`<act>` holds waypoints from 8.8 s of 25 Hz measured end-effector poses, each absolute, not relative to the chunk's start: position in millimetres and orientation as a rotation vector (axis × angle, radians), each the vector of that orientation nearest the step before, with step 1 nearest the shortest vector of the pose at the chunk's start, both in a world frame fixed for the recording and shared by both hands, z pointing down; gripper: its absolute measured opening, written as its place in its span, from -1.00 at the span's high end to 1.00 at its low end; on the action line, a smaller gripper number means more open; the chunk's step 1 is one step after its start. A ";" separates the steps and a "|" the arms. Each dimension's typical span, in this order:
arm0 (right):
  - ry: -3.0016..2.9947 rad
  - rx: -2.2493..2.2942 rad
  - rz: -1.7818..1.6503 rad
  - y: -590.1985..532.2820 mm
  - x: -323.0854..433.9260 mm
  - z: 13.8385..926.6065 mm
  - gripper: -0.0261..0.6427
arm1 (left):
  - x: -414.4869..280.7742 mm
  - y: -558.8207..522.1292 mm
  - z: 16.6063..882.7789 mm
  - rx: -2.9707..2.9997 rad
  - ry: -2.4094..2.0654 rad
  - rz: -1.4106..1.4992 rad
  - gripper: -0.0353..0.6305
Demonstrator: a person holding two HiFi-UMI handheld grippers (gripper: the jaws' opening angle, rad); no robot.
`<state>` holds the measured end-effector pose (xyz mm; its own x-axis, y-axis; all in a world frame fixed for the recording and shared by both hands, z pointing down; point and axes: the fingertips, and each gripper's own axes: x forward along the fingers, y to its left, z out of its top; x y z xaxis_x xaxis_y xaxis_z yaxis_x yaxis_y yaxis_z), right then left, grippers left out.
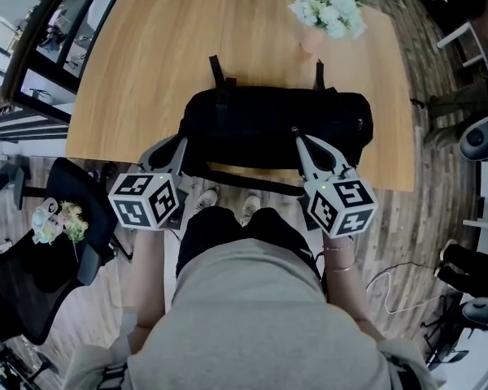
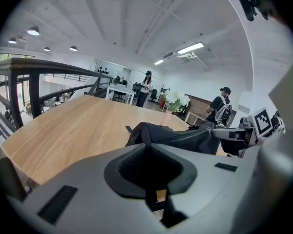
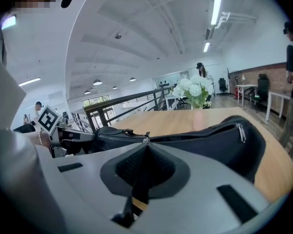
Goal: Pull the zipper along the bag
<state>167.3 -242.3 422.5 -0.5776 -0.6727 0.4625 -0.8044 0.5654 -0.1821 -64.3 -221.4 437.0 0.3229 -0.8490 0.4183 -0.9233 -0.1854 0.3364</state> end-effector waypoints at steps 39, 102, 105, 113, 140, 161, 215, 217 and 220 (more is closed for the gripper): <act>-2.544 1.146 0.530 -250.3 163.2 410.3 0.89 | 132.3 -261.4 400.3 2.652 -1.238 0.581 0.34; -2.414 1.462 0.537 -284.6 272.2 406.9 0.89 | 130.4 -281.3 399.4 2.647 -1.342 0.612 0.73; -2.407 1.480 0.530 -286.2 279.5 405.8 0.89 | 129.8 -282.0 399.4 2.642 -1.353 0.609 0.73; -2.375 1.544 0.519 -292.6 305.0 402.8 0.89 | 128.6 -284.7 400.1 2.627 -1.371 0.609 0.74; -2.426 1.459 0.521 -270.6 281.2 406.4 0.74 | 127.1 -267.1 410.7 2.545 -1.346 0.557 0.49; -2.708 1.177 0.474 -235.5 182.5 372.1 0.57 | 94.8 -239.6 391.8 2.386 -1.414 0.279 0.49; -2.646 1.086 0.462 -208.0 161.0 386.7 0.91 | 110.0 -214.0 398.6 2.368 -1.335 0.252 0.82; -2.643 1.086 0.468 -207.3 161.6 387.0 0.91 | 111.2 -213.3 398.5 2.372 -1.333 0.256 0.82; -2.643 1.077 0.465 -206.1 161.1 387.6 0.91 | 112.3 -212.6 398.5 2.375 -1.334 0.259 0.82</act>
<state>161.1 -206.1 387.6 -0.6958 -0.6305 0.3440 -0.7100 0.6760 -0.1974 112.3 -212.6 398.5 0.5266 -0.7749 0.3497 -0.8494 -0.4629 0.2534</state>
